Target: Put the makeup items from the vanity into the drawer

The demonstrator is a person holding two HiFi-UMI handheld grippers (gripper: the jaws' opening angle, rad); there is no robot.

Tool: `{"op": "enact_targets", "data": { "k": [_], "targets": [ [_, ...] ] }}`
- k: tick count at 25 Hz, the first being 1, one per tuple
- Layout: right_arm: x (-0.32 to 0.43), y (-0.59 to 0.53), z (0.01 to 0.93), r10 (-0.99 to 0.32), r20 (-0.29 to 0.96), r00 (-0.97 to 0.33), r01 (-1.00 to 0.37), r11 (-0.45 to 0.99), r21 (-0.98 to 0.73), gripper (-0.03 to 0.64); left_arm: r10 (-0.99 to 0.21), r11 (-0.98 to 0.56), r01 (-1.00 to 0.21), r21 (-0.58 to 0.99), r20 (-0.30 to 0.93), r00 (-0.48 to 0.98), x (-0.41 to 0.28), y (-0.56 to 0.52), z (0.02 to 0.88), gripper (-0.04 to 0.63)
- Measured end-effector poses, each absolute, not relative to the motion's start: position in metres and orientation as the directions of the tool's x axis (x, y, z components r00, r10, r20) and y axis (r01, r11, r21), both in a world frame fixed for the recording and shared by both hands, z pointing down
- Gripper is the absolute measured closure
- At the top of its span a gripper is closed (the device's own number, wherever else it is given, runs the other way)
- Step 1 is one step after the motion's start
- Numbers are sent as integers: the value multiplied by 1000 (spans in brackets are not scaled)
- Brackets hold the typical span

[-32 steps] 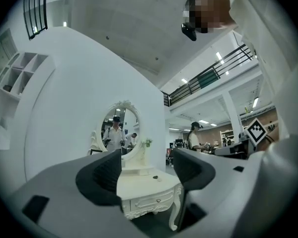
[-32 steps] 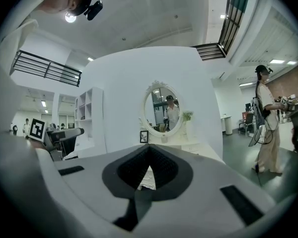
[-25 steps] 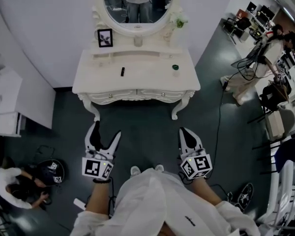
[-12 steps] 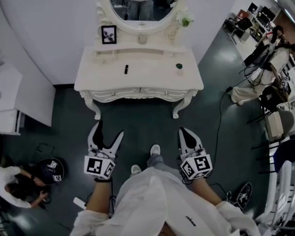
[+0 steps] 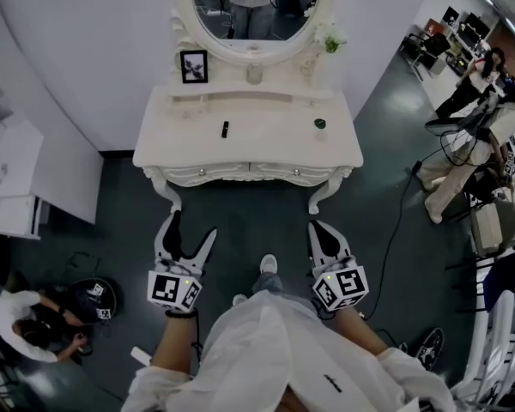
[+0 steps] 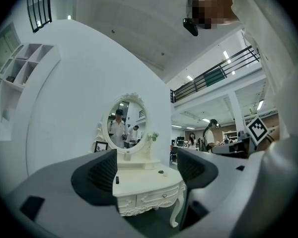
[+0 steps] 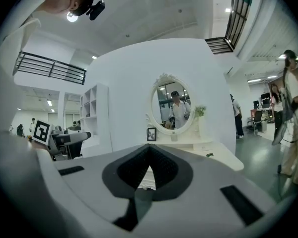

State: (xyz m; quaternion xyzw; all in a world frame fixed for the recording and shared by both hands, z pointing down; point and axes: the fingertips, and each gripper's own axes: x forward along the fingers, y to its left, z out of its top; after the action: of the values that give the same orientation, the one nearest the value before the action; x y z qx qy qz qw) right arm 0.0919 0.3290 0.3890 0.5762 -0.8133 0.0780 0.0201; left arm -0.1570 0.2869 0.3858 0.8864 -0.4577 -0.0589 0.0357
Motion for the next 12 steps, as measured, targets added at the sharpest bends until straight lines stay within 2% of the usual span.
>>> {"op": "enact_targets", "data": {
  "k": [12],
  "targets": [
    [135, 234, 402, -922, 139, -362, -929, 345, -131, 598, -830, -557, -823, 108, -44, 556, -111, 196, 387, 235]
  ]
}}
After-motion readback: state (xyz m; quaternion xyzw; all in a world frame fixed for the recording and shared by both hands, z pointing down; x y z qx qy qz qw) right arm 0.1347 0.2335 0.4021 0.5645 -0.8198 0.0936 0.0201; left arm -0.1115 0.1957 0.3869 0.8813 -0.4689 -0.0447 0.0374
